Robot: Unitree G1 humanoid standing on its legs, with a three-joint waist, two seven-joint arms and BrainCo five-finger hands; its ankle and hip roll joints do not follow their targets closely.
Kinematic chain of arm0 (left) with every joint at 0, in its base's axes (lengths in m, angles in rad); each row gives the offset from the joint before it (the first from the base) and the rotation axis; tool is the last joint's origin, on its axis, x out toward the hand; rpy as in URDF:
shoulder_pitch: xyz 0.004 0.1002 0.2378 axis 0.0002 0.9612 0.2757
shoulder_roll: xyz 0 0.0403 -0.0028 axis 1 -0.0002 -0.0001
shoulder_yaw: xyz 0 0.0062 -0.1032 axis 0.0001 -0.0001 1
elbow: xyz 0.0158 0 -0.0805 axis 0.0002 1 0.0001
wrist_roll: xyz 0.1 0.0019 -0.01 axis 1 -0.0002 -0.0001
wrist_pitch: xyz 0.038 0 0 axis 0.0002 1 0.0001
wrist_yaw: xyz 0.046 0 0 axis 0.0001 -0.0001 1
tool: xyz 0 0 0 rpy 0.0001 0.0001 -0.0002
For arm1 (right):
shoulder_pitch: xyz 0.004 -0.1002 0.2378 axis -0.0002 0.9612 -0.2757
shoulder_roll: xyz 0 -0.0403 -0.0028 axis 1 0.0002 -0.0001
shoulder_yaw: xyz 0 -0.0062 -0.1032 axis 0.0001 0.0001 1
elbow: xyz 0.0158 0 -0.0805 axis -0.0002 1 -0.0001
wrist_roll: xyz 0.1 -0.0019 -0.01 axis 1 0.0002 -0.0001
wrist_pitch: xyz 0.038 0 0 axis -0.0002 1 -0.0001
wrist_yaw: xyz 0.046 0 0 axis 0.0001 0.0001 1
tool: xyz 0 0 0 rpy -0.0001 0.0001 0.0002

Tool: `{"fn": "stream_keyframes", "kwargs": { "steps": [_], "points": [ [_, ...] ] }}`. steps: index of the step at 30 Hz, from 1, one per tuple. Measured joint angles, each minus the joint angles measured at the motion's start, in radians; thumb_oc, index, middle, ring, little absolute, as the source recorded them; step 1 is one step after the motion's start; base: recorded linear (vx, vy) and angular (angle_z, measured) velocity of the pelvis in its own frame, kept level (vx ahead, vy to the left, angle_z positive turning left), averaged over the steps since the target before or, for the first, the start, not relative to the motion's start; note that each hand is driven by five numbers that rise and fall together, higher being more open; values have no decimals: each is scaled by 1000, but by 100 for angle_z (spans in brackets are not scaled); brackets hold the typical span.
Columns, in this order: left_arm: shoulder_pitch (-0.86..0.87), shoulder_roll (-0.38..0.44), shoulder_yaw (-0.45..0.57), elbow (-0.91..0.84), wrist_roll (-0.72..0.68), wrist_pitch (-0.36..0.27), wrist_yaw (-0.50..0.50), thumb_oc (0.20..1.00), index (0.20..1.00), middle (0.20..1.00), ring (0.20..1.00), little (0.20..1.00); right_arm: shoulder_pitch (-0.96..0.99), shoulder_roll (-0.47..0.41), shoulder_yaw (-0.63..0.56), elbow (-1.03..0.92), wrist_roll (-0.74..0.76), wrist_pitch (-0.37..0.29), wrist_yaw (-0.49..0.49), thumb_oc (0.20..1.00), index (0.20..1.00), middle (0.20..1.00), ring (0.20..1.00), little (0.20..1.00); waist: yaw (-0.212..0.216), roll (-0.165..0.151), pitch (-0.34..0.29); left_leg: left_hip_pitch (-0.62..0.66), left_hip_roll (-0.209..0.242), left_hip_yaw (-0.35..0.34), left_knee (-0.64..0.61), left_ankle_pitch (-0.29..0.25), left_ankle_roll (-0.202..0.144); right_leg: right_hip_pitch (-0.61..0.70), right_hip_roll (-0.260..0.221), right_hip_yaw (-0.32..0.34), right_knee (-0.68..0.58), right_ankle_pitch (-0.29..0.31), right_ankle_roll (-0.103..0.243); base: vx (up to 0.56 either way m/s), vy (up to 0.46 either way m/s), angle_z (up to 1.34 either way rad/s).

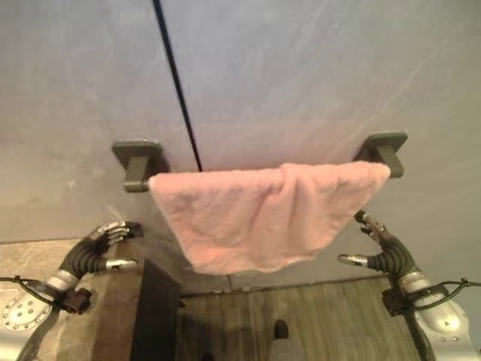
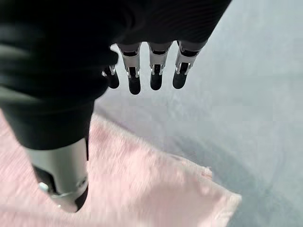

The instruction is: Put brush and paste in cup on sink, flatten towel.

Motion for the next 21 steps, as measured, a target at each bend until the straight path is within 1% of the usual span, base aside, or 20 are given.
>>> {"fn": "stream_keyframes", "kwargs": {
  "steps": [1, 2, 3, 4, 5, 6, 7, 8, 9, 10, 11, 12, 14, 15, 17, 18, 19, 20, 21],
  "points": [
    [-3, 0, 4, 3, 1, 0, 1, 1000, 1000, 1000, 1000, 1000, -11, -1, 5, 8, -7, 0, -4, 1000, 1000, 1000, 1000, 1000, 0, 2, 5, -4, 0, 4, 2, -2, 5, -1, -2, 2, -8, 14, 1, -383, 101, -39],
    [-17, -1, 7, 19, 2, 0, 4, 1000, 1000, 1000, 1000, 1000, -15, 1, 15, 26, -27, 5, -15, 1000, 1000, 1000, 1000, 1000, -2, 5, 8, -6, -3, 7, 3, -2, 18, 0, 0, 6, -11, 23, -1, -278, 71, -12],
    [-18, -3, 10, 19, 3, 0, 8, 1000, 1000, 1000, 1000, 1000, -11, 1, 16, 26, -38, 7, -15, 1000, 1000, 1000, 1000, 1000, -1, -2, 5, -13, -5, 16, 11, 2, 33, 5, 1, 4, -14, 28, -1, -227, 48, -11],
    [-15, -13, 21, 19, 4, 0, 9, 1000, 1000, 1000, 1000, 1000, -13, -1, 20, 31, -45, 8, -15, 1000, 1000, 1000, 1000, 1000, 8, 10, 12, -13, 5, 18, 5, -5, 51, -3, 10, 8, 8, 9, 0, -90, -1, -6],
    [-11, -12, 28, 18, 4, 0, 13, 1000, 1000, 1000, 1000, 1000, -13, -2, 21, 31, -54, 8, -15, 1000, 1000, 1000, 1000, 1000, 13, 6, 8, -15, 15, 22, 5, 0, 53, 1, 22, 9, 20, -8, -2, -137, -21, -6],
    [-8, -16, 30, 18, 6, 3, 15, 1000, 1000, 1000, 1000, 1000, -15, -4, 22, 31, -63, 10, -15, 1000, 1000, 1000, 1000, 1000, 24, 18, 8, -11, 35, 29, -9, 8, 50, 2, 37, 9, 58, -52, -11, -110, -65, -12],
    [0, -28, 36, 13, 8, 6, 16, 1000, 1000, 1000, 1000, 1000, -25, -5, 22, 29, -63, 10, -15, 1000, 1000, 1000, 1000, 1000, 46, 44, -8, -6, 79, 34, -33, 32, 31, 2, 75, 6, 123, -94, -20, -160, -157, -15],
    [2, -26, 40, 11, 9, 6, 19, 1000, 1000, 1000, 1000, 1000, -32, -7, 20, 26, -63, 9, -15, 1000, 1000, 1000, 1000, 1000, 53, 40, -15, 7, 84, 32, -48, 39, 22, 14, 79, 3, 126, -103, -16, -137, -190, -16],
    [3, -15, 47, 9, 10, 6, 22, 1000, 1000, 1000, 1000, 1000, -44, -9, 20, 22, -64, 9, -15, 1000, 1000, 1000, 1000, 1000, 67, 33, -22, 5, 87, 34, -63, 54, 9, 36, 74, 14, 87, -112, -13, -97, -155, -13],
    [4, -26, 63, 8, 20, 8, 25, 1000, 1000, 1000, 1000, 1000, -80, -15, 24, 23, -73, 9, -17, 1000, 1000, 1000, 1000, 1000, 80, 16, -36, 7, 90, 38, -85, 67, -9, 46, 82, 14, 33, -115, -30, -60, -170, -14],
    [4, -45, 70, 7, 34, 10, 28, 1000, 1000, 1000, 1000, 1000, -109, -15, 24, 23, -82, 8, -20, 1000, 1000, 1000, 1000, 1000, 82, 29, -35, 7, 101, 37, -100, 79, -20, 55, 100, 13, 2, -93, -42, -40, -117, -11],
    [5, -65, 76, 4, 39, 10, 29, 1000, 1000, 1000, 1000, 1000, -137, -18, 27, 23, -83, 8, -22, 1000, 1000, 1000, 1000, 1000, 85, 40, -41, 10, 122, 39, -115, 94, -34, 65, 115, 10, -27, -79, -51, -58, -196, -6],
    [3, -99, 89, 2, 39, 10, 36, 1000, 1000, 1000, 1000, 1000, -156, -19, 28, 23, -83, 8, -22, 1000, 1000, 1000, 1000, 1000, 87, 44, -42, 25, 132, 40, -121, 96, -36, 97, 134, 11, -75, -55, -65, -50, -221, -6],
    [5, -110, 91, 2, 40, 10, 40, 1000, 1000, 1000, 1000, 1000, -155, -27, 26, 19, -91, 7, -23, 1000, 1000, 1000, 1000, 1000, 86, 47, -47, 24, 152, 37, -115, 95, -44, 109, 149, 8, -90, -52, -70, -41, -182, -3],
    [13, -139, 116, -8, 41, 9, 42, 1000, 1000, 1000, 1000, 1000, -144, -49, 23, -1, -104, 6, -23, 1000, 1000, 1000, 1000, 1000, 85, 46, -50, 23, 163, 37, -116, 98, -51, 117, 162, 9, -112, -50, -78, -24, -208, -2],
    [13, -139, 119, -8, 41, 10, 42, 1000, 1000, 1000, 1000, 1000, -139, -49, 18, -8, -105, 6, -23, 1000, 1000, 1000, 1000, 1000, 86, 46, -50, 23, 167, 37, -117, 100, -53, 115, 168, 10, -112, -48, -81, -33, -256, -2],
    [16, -140, 124, -9, 47, 9, 43, 1000, 1000, 1000, 1000, 1000, -134, -54, 13, -21, -106, 6, -22, 1000, 1000, 1000, 1000, 1000, 84, 47, -49, 21, 180, 35, -114, 105, -61, 116, 177, 5, -111, -47, -85, -51, -244, 11],
    [9, -156, 162, -24, 82, 6, 45, 1000, 1000, 1000, 1000, 1000, -103, -53, -40, -73, -105, -12, -22, 1000, 1000, 1000, 1000, 1000, 82, 46, -47, 9, 189, 28, -89, 103, -66, 122, 188, -9, -118, -49, -95, -95, -164, 17],
    [6, -160, 171, -26, 100, 0, 57, 1000, 1000, 1000, 1000, 1000, -101, -61, -61, -85, -106, -19, -25, 1000, 1000, 1000, 1000, 1000, 82, 50, -45, 2, 197, 16, -82, 103, -66, 125, 199, -16, -112, -47, -101, -178, -227, 23]
  ]
}}
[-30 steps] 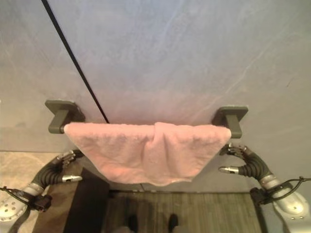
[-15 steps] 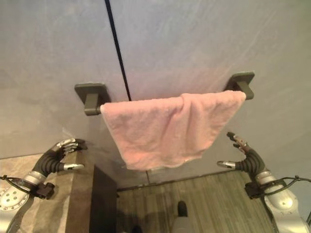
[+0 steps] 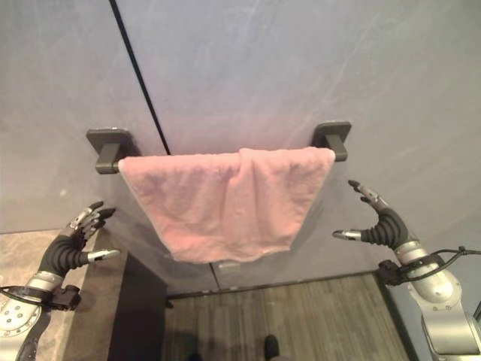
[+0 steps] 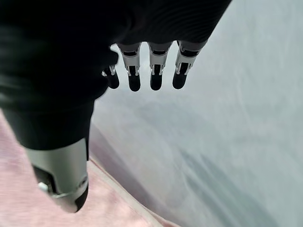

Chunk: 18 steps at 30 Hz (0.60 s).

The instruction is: Put brush and paste in cup on sink, flatten towel.

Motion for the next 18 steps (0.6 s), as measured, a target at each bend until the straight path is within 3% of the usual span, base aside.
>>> {"fn": "stream_keyframes", "kwargs": {
  "steps": [2, 5, 10, 13, 14, 18],
  "points": [
    [1, 0, 19, -23, 87, -6, 22, 1000, 1000, 1000, 1000, 1000, 21, -42, -36, -46, -30, -1, -8, 1000, 1000, 1000, 1000, 1000, -3, 6, 12, -22, 4, -22, 21, 2, -4, -2, 3, -17, 0, -4, -10, -115, -98, 25],
    [40, 6, 123, -89, 274, -62, 94, 1000, 1000, 1000, 1000, 1000, 20, -63, -176, -108, -91, -57, -41, 1000, 1000, 1000, 1000, 1000, -7, 25, 30, -30, 2, -38, 12, -2, 2, -2, -4, -27, 5, -3, -12, 38, 38, 17],
    [49, 41, 228, -198, 432, -114, 218, 1000, 1000, 1000, 1000, 1000, -9, -65, -195, -181, -155, -108, -83, 1000, 1000, 1000, 1000, 1000, -8, 43, 9, -10, -23, -37, -35, 4, 5, -8, -27, -21, 9, 1, 4, 41, 46, -2],
    [15, 98, 225, -275, 481, -152, 250, 1000, 1000, 1000, 1000, 1000, -63, -103, -142, -210, -175, -137, -90, 1000, 1000, 1000, 1000, 1000, -15, 44, -17, 6, -32, -36, -49, 7, 9, 4, -35, -20, 1, 1, 11, 0, 0, 0],
    [-12, 149, 221, -340, 499, -184, 257, 1000, 1000, 1000, 1000, 1000, -104, -156, -84, -236, -188, -163, -95, 1000, 1000, 1000, 1000, 1000, -22, 41, -37, 22, -43, -34, -57, 13, 4, 11, -38, -19, 1, 1, 12, 0, 0, 0],
    [-72, 298, 139, -430, 537, -230, 253, 1000, 1000, 1000, 1000, 1000, -203, -211, 74, -260, -191, -190, -77, 1000, 1000, 1000, 1000, 1000, -25, 24, -58, 57, -45, -20, -79, 16, 4, 27, -39, -7, 0, -6, 21, 2, 14, -8]
  ]
}}
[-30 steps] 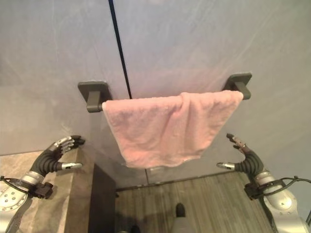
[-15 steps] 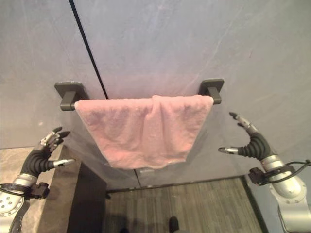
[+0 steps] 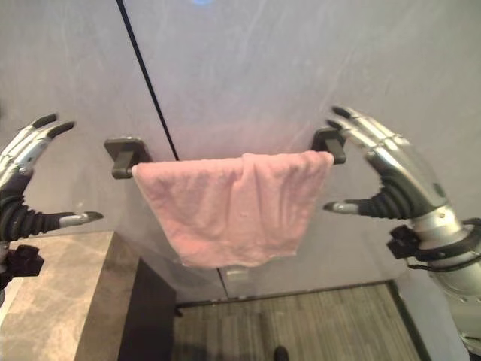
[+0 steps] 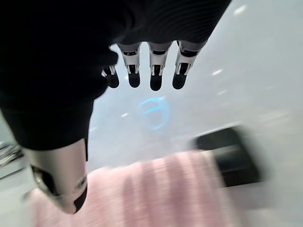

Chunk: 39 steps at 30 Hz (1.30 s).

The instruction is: Put brush and paste in cup on sink, flatten towel.

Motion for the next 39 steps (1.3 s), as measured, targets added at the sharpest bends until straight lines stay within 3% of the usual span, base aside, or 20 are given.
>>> {"fn": "stream_keyframes", "kwargs": {
  "steps": [3, 9, 10, 13, 15, 21, 27, 32, 35, 39],
  "points": [
    [-71, 98, -108, 5, 50, -22, -8, 1000, 1000, 1000, 1000, 1000, -98, -46, 121, 0, -10, -6, 4, 1000, 1000, 1000, 1000, 1000, -1, -4, -2, 3, -3, 8, 0, 0, 0, -1, -2, 7, 0, 0, 1, 7, 1, -8],
    [-241, 140, -326, 33, 75, -36, -14, 1000, 1000, 1000, 1000, 1000, -331, -76, 385, 64, -74, -4, 1, 1000, 1000, 1000, 1000, 1000, -3, 1, 0, 16, 1, 11, -1, -1, -1, 8, 2, 10, -3, 0, 0, 3, 0, -1],
    [-302, 191, -394, 45, 82, -33, -20, 1000, 1000, 1000, 1000, 1000, -399, -95, 452, 87, -91, 1, 2, 1000, 1000, 1000, 1000, 1000, -1, 0, 1, 15, 2, 11, -1, 0, -2, 7, 2, 10, -7, -1, 0, 0, 0, 0],
    [-416, 296, -531, 37, 111, -48, -47, 1000, 1000, 1000, 1000, 1000, -470, -121, 506, 91, -118, 1, 1, 1000, 1000, 1000, 1000, 1000, -1, 0, 3, 12, 1, 10, -1, 0, -2, 5, 1, 10, -8, -2, 2, 0, 0, 0],
    [-562, 294, -684, 55, 111, -55, -54, 1000, 1000, 1000, 1000, 1000, -517, -131, 573, 100, -129, 4, 1, 1000, 1000, 1000, 1000, 1000, -3, 0, 3, 8, 0, 9, -1, 0, -2, 3, 1, 9, -8, -1, 1, 0, 0, 0],
    [-723, 286, -866, 124, 118, -55, -76, 1000, 1000, 1000, 1000, 1000, -542, -140, 623, 125, -158, 5, 4, 1000, 1000, 1000, 1000, 1000, -26, 3, 5, -7, 2, 8, -1, 3, -6, -12, 3, 7, -1, 3, -4, 16, -13, 0],
    [-723, 284, -874, 154, 119, -59, -82, 1000, 1000, 1000, 1000, 1000, -551, -178, 630, 156, -187, 12, 21, 1000, 1000, 1000, 1000, 1000, -28, 13, 14, -8, 2, 10, -1, 2, -6, -15, 3, 9, -1, 1, -3, 37, -18, -1],
    [-639, 284, -808, 147, 118, -62, -87, 1000, 1000, 1000, 1000, 1000, -526, -221, 600, 181, -196, 8, 19, 1000, 1000, 1000, 1000, 1000, -29, 19, 23, -7, 3, 9, -2, 2, -7, -15, 3, 9, -8, -2, -2, 44, -11, -1],
    [-506, 284, -702, 133, 118, -81, -93, 1000, 1000, 1000, 1000, 1000, -409, -243, 498, 177, -195, -8, 9, 1000, 1000, 1000, 1000, 1000, -29, 21, 24, -6, 4, 9, -2, 0, -7, -15, 4, 9, -8, -4, -2, 41, -11, 1],
    [-341, 285, -609, 232, 118, -56, -109, 1000, 1000, 1000, 1000, 1000, -296, -272, 387, 182, -195, -22, -6, 1000, 1000, 1000, 1000, 1000, -27, 20, 24, -5, 4, 8, -2, -2, -4, -13, 3, 9, -9, -4, -3, 9, -3, 0]
  ]
}}
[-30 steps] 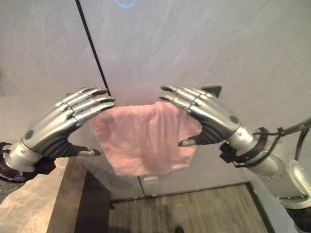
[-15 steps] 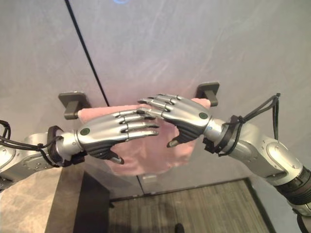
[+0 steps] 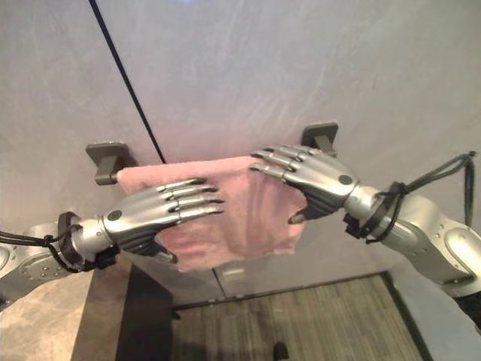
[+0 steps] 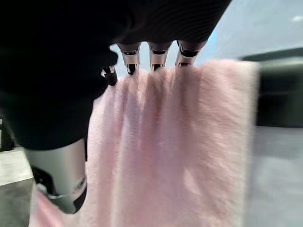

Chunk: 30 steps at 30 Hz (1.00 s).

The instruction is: Put brush and paste in cup on sink, flatten towel.

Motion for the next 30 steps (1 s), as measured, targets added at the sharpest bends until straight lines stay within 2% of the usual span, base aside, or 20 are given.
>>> {"fn": "stream_keyframes", "kwargs": {
  "steps": [2, 5, 11, 13, 18, 26, 30],
  "points": [
    [28, 0, 18, 33, 0, 21, -9, 1000, 1000, 1000, 1000, 1000, 13, -7, -14, 0, 0, -2, 0, 1000, 1000, 1000, 1000, 1000, 1, -4, 1, 0, 0, -1, 0, 0, 0, 2, -1, -1, 0, 0, 0, 0, 0, 0],
    [99, -10, 73, 35, -3, 18, -7, 1000, 1000, 1000, 1000, 1000, 78, -6, -73, -1, 0, -8, -3, 1000, 1000, 1000, 1000, 1000, 3, -10, 0, 1, 0, -5, 0, 0, 1, 5, -1, -4, 0, 0, 0, 9, -7, 3],
    [106, -64, 78, 46, -15, 30, -8, 1000, 1000, 1000, 1000, 1000, 108, 19, -89, 31, 44, -8, -1, 1000, 1000, 1000, 1000, 1000, 5, -21, -7, 2, 0, -10, 0, 0, 1, 8, -1, -9, 0, 0, 0, 0, -1, 1],
    [100, -86, 79, 49, -37, 35, -8, 1000, 1000, 1000, 1000, 1000, 110, 68, -89, 72, 90, -4, 4, 1000, 1000, 1000, 1000, 1000, 4, -28, -11, 2, 1, -12, 0, 1, 1, 9, 0, -11, 0, 0, 0, 0, 0, 0],
    [94, -93, 79, 77, -52, 39, -7, 1000, 1000, 1000, 1000, 1000, 112, 120, -97, 106, 104, 4, -5, 1000, 1000, 1000, 1000, 1000, 3, -31, -15, 6, 0, -13, 0, 1, 0, 14, -1, -12, 0, 0, 0, 0, 0, 0],
    [96, -204, 104, 97, -55, 53, -4, 1000, 1000, 1000, 1000, 1000, 142, 217, -118, 113, 38, 24, -44, 1000, 1000, 1000, 1000, 1000, 7, -31, -19, 17, 0, -12, 0, 0, 1, 23, -1, -10, 0, 1, 0, 0, 0, 0],
    [96, -245, 105, 120, -85, 64, -1, 1000, 1000, 1000, 1000, 1000, 143, 320, -122, 136, 41, 38, -67, 1000, 1000, 1000, 1000, 1000, 7, -35, -29, 18, 0, -10, 0, 0, 1, 23, -1, -7, 0, 1, -1, -12, 0, 0]
  ]
}}
